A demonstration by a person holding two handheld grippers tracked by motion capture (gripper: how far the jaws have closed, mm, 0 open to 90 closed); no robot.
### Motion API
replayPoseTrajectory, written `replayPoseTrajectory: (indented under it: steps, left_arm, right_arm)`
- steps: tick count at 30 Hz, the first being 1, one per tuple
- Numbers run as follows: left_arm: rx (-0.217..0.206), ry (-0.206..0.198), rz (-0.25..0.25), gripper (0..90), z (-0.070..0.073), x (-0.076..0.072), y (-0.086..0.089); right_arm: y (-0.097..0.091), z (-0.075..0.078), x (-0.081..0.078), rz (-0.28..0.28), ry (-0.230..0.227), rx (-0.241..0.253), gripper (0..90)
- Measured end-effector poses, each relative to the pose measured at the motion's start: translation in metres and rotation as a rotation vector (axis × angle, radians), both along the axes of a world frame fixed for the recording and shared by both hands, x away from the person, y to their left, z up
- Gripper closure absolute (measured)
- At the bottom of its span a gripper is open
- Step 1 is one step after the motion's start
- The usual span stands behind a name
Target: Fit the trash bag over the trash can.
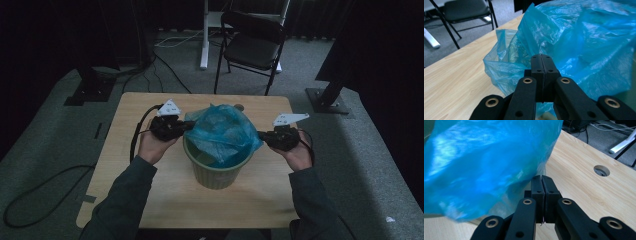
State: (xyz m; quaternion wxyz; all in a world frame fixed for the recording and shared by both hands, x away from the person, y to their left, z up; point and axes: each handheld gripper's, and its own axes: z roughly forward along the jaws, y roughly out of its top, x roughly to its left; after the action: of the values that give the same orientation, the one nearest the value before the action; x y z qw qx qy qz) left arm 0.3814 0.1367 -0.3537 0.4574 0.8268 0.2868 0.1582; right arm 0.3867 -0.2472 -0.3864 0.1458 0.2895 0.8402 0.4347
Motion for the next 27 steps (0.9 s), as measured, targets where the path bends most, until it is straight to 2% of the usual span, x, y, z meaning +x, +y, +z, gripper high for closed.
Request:
replayPoseTrajectory:
  steps: [5,7,10,14,19,23,24,27]
  left_arm:
    - [-0.025,0.000,0.003,89.5,-0.005,-0.013,0.010]
    - [-0.048,-0.006,0.013,89.5,-0.009,-0.023,0.019]
    - [-0.054,-0.007,0.014,89.5,-0.009,-0.028,0.023]
    - [-0.057,-0.011,0.014,88.2,-0.005,-0.028,0.024]
    - [-0.082,0.000,0.004,78.7,-0.003,-0.026,0.022]
    - [-0.080,0.013,-0.010,68.6,-0.002,-0.024,0.018]
    - [-0.075,0.015,-0.008,66.0,-0.001,-0.023,0.015]
    - [-0.069,0.015,-0.001,63.7,0.001,-0.020,0.010]
  right_arm:
    - [-0.001,-0.001,-0.001,0.002,0.009,0.006,88.7]
    - [0.002,-0.002,-0.003,0.014,0.012,-0.001,88.7]
    - [0.004,0.000,-0.004,0.020,0.011,-0.005,86.8]
    - [0.002,0.008,-0.004,0.002,-0.011,0.012,81.4]
    - [0.001,0.019,-0.005,-0.010,-0.029,0.032,76.7]
    - [-0.001,0.026,-0.005,-0.018,-0.039,0.049,74.4]
    - [-0.001,0.031,-0.005,-0.013,-0.043,0.082,72.0]
    - [0.000,0.038,-0.006,-0.005,-0.052,0.116,69.7]
